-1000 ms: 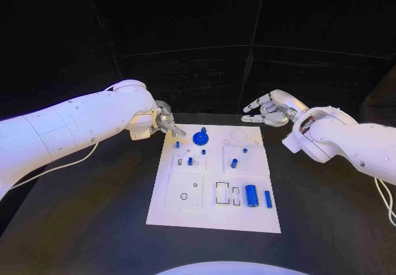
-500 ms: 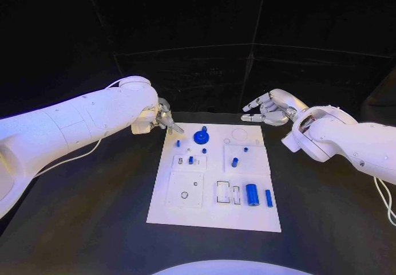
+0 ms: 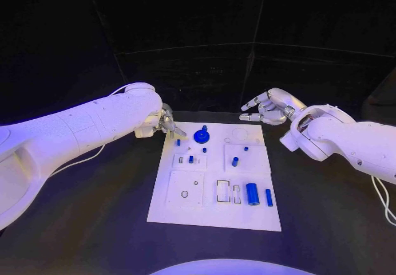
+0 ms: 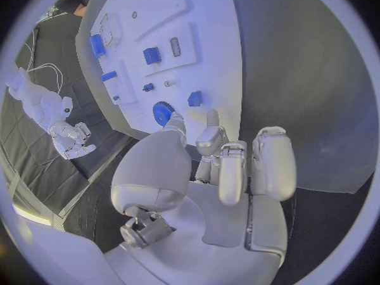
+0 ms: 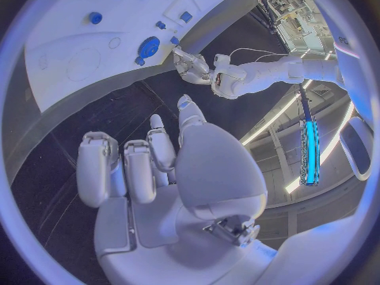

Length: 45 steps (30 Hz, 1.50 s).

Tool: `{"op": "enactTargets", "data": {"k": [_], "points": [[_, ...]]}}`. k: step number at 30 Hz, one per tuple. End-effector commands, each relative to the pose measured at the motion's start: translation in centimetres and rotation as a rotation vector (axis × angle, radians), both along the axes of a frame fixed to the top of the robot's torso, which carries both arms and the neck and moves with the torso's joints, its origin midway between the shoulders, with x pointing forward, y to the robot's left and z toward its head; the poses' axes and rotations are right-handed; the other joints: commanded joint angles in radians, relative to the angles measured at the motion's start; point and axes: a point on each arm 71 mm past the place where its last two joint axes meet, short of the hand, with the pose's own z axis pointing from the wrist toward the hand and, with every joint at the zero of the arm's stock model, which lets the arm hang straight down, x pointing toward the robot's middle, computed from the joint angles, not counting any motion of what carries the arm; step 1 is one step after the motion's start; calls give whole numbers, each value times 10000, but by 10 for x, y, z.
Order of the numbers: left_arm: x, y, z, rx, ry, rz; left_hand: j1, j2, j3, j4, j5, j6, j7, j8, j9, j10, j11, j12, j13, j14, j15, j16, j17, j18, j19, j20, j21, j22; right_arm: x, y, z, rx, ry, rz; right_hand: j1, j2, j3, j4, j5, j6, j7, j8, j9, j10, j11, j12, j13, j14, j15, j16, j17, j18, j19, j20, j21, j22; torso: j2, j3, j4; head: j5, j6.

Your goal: Assemble the parts on the task board

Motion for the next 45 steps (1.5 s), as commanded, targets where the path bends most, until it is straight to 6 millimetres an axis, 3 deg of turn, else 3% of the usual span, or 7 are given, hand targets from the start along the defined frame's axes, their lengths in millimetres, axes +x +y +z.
{"op": "enactTargets", "data": {"k": [1, 17, 31, 45], "points": [[0, -3, -1, -106, 78, -260, -86, 8, -76, 15, 7, 59, 5, 48, -13, 67, -33, 49, 9, 1057, -75, 31, 2634, 35, 53, -32, 75, 30, 0, 2, 1, 13, -48, 129, -1, 18, -36, -12, 53, -4, 4, 30, -14, -78, -2, -18, 3, 661, -73, -52, 853, 45, -56, -22, -55, -11, -12, 5, 19, -22, 13], [-2, -11, -8, -108, 409, -492, 255, 115, -112, -129, 12, 101, -13, 66, -53, 72, -50, 56, 5, 1057, -91, 31, 2634, 29, 59, -50, 89, 61, 0, 4, 1, 13, -33, 169, 12, 27, -38, -20, 75, -3, 4, 32, -13, -75, -3, -14, 5, 663, -74, -49, 860, 46, -58, -22, -59, -18, -9, 1, 6, -41, -36], [-2, -11, -11, -112, 420, -452, 725, 373, -9, -394, 17, 135, -20, 91, -103, 80, -57, 67, 5, 1057, -97, 31, 2634, 26, 60, -57, 95, 86, 0, 4, 1, 16, -37, 169, 20, 35, -39, -24, 94, -1, 3, 35, -13, -67, -4, -2, 15, 663, -75, -52, 857, 44, -53, -23, -55, -8, -12, 9, 9, -45, -35], [-2, -11, -11, -152, 369, -422, 1442, 750, 404, -931, 21, 160, -39, 135, -152, 80, -77, 63, -12, 1057, -103, 31, 2634, 26, 55, -61, 88, 103, 0, 4, 1, 20, -41, 174, 20, 35, -39, -24, 94, -1, 3, 35, -13, -67, -4, -2, 15, 663, -75, -52, 857, 44, -53, -23, -55, -8, -14, 2, 19, -45, -50]]}}
